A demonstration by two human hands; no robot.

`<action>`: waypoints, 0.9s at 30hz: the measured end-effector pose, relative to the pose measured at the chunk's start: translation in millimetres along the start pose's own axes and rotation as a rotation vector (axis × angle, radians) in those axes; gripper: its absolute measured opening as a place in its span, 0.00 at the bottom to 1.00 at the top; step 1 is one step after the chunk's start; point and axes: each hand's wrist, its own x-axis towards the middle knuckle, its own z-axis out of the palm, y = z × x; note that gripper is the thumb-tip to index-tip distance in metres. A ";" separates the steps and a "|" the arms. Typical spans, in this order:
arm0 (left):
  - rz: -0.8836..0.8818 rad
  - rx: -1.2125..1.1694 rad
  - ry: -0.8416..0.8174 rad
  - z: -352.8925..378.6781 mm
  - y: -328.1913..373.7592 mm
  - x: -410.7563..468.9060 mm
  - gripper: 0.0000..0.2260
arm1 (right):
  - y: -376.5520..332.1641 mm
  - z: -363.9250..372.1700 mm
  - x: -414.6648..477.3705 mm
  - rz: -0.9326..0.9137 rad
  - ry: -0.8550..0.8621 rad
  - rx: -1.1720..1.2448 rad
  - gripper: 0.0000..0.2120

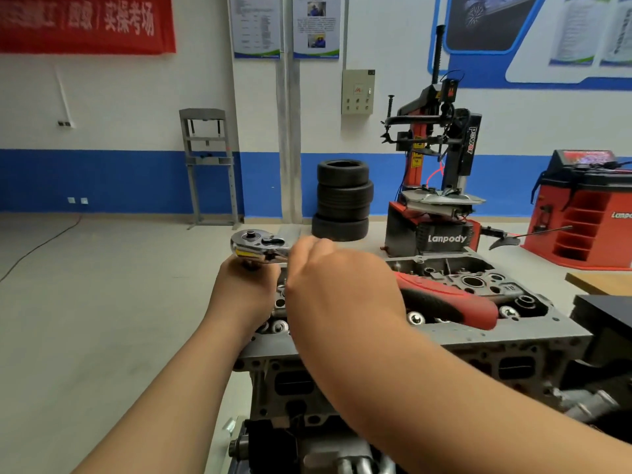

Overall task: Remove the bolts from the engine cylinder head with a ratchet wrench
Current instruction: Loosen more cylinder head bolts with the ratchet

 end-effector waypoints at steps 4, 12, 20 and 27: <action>-0.085 -0.200 -0.039 0.9 -3.1 -1.8 0.06 | 15.2 13.4 24.9 0.107 -0.041 0.017 0.17; -0.142 -0.313 -0.020 -1.3 -5.6 -1.2 0.09 | 10.9 39.1 111.0 -0.064 -0.251 0.429 0.38; -0.123 -0.267 -0.016 2.4 -2.2 -0.9 0.10 | 8.7 28.0 66.6 0.190 -0.193 -0.015 0.28; 0.025 -0.152 0.039 3.0 -4.5 -0.1 0.13 | 1.5 14.1 -13.4 -0.010 -0.057 -0.124 0.25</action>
